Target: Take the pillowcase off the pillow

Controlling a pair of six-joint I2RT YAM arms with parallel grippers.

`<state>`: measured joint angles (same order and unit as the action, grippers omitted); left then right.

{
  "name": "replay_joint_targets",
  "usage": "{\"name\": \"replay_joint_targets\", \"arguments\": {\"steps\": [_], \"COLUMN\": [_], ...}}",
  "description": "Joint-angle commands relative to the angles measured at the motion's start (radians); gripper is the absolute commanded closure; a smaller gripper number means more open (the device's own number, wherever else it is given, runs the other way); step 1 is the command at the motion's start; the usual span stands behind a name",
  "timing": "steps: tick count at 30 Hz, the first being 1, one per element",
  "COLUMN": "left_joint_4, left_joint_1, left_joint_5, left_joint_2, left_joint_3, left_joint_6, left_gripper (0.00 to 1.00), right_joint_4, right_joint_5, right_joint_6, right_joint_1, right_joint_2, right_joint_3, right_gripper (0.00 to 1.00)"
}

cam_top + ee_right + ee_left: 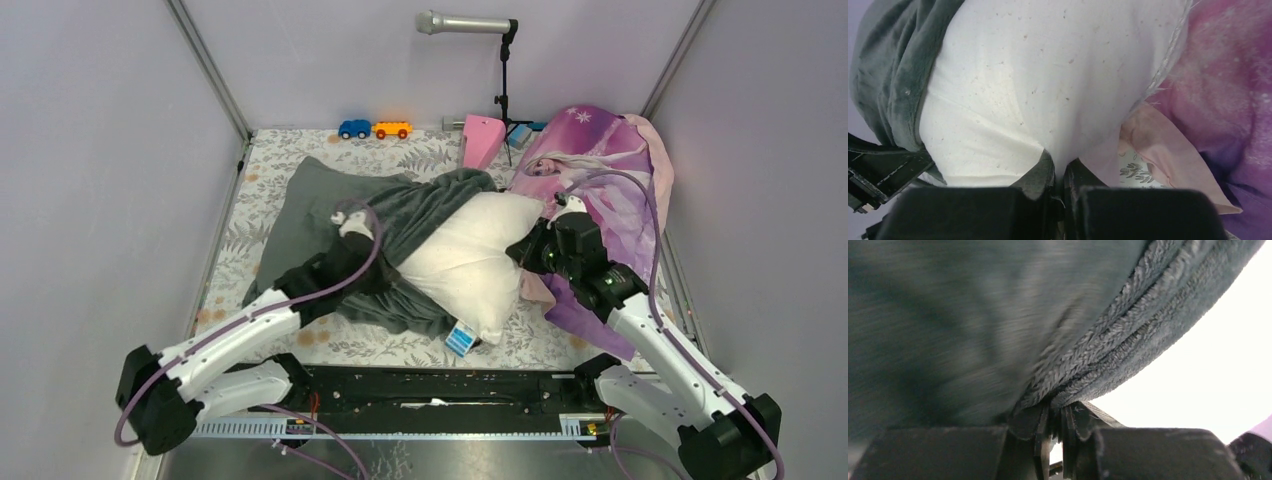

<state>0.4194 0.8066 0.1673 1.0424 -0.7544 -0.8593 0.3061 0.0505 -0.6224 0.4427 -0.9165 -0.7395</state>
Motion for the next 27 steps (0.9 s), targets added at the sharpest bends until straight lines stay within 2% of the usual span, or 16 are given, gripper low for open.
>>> {"name": "replay_joint_targets", "arguments": {"steps": [1,3,7,10,11,13,15,16,19,20,22,27], "left_joint_4": [0.197,0.249,0.315,0.287,0.237,0.146,0.050,0.013,-0.032,-0.034,-0.046,-0.105], "left_joint_1": [-0.162,-0.209,-0.220,-0.222,-0.221,-0.222,-0.221,-0.221,-0.221,-0.221,-0.221,-0.222], "left_joint_5": [0.215,0.283,0.442,0.443,0.416,0.324,0.208,0.162,0.068,0.048,0.013,-0.058], "left_joint_2": [-0.107,-0.148,-0.217,-0.287,-0.306,-0.334,-0.341,-0.333,-0.271,-0.241,-0.180,-0.091], "left_joint_3": [0.068,0.079,0.081,0.103,0.116,0.146,0.180,0.194,0.205,0.204,0.203,0.209], "left_joint_6": [0.050,0.009,-0.094,-0.076,-0.049,0.005,0.041,0.051,0.050,0.049,0.057,0.068], "left_gripper": [0.92,0.94,0.98,1.00,1.00,1.00,1.00,0.99,0.98,0.98,0.98,0.99], "right_joint_4": [0.098,0.098,0.095,0.052,0.013,-0.040,-0.067,-0.073,-0.071,-0.071,-0.088,-0.107], "right_joint_5": [-0.330,-0.379,-0.411,-0.341,-0.280,-0.158,-0.083,-0.066,-0.058,-0.063,-0.055,0.092], "right_joint_6": [-0.006,-0.015,-0.029,0.012,0.047,0.092,0.101,0.097,0.092,0.088,0.090,0.125], "right_joint_1": [-0.022,-0.024,-0.024,-0.024,-0.024,-0.024,-0.024,-0.024,-0.024,-0.025,-0.024,-0.023], "right_joint_2": [0.093,0.123,0.140,0.129,0.125,0.112,0.096,0.090,0.088,0.097,0.125,0.097], "right_joint_3": [-0.039,-0.042,-0.052,-0.051,-0.043,-0.027,-0.020,-0.021,-0.043,-0.049,-0.054,-0.107], "right_gripper": [1.00,1.00,1.00,1.00,0.96,0.74,0.38,0.26,0.05,0.01,0.00,0.00]}}
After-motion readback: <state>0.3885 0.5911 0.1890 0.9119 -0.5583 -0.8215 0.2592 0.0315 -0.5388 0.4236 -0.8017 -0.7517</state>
